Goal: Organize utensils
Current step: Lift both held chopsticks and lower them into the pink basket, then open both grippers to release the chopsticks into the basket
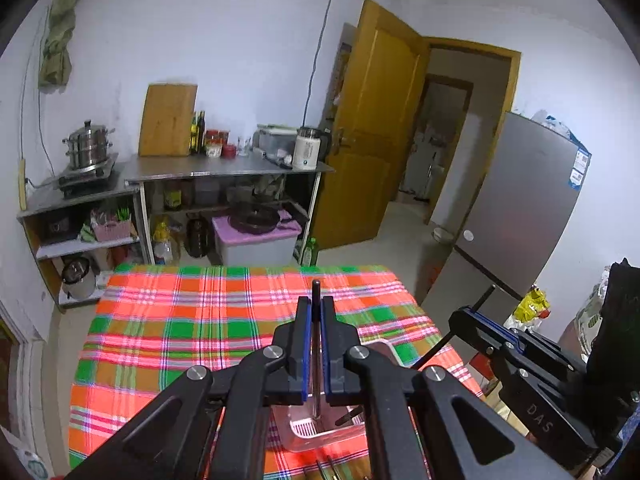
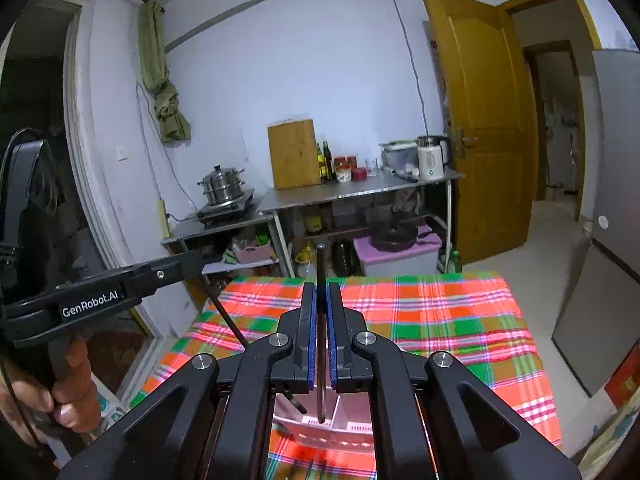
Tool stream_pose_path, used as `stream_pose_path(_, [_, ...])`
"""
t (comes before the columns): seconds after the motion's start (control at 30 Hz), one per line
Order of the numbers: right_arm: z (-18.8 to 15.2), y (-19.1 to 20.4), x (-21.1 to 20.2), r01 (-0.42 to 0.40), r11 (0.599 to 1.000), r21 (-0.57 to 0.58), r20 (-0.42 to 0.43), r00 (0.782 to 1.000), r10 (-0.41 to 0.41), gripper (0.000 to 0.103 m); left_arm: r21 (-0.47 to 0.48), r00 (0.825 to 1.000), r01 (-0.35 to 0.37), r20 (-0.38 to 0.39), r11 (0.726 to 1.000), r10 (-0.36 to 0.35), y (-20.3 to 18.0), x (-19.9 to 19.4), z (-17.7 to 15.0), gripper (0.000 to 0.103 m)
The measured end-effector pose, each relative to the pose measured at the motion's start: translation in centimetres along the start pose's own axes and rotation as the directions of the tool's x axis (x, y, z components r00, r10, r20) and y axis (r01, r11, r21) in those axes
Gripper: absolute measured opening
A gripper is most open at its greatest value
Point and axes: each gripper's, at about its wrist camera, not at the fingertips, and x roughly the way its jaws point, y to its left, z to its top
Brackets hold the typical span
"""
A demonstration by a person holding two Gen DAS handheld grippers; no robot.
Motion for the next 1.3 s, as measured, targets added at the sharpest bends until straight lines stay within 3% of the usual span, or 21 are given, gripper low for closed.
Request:
stream_pose_path(0.27, [-3.2,-1.1,3.6,0.000,1.000,0.027,-0.105,0.994,0.003,0.005,-0.051,0.997,-0.001,-0.083,0.999,-0.003,2.4,3.8,-3.3,0.004])
stream_pose_path(0.43, [-4.1,-1.6,4.7,-0.003,0.999,0.048,-0.157,0.988,0.011,0.005,-0.073,0.996,0.003,-0.088,0.997,-0.009,3.3,4.2,-4.2,0.005])
stream_pose_path(0.77, [-3.5,-2.2,2.3,0.007,0.999,0.044,-0.115,0.993,-0.002,0.021,-0.067,0.999,-0.026,-0.020,0.997,0.025,3.3,0.6,-3.8,0.022])
stream_pose_path(0.83, [-3.4,-2.2,1.7,0.016,0.999,0.048,-0.107,0.994,-0.011,0.030,-0.062,1.000,-0.031,-0.004,0.998,0.031,3.2,-0.4,-3.8,0.024])
stream_pose_path(1.03, [-3.8,-2.6,-1.5,0.020,0.998,0.057,-0.065,0.998,-0.016,0.031,-0.053,0.999,-0.025,0.033,0.998,0.026,2.5,-3.5,-5.1,0.027])
stream_pose_path(1.3, [-7.0,-2.4,-5.4,0.012,0.999,0.052,-0.060,0.998,-0.009,0.031,-0.016,0.999,-0.014,0.040,1.000,0.015,1.3,-6.9,-11.1,0.027])
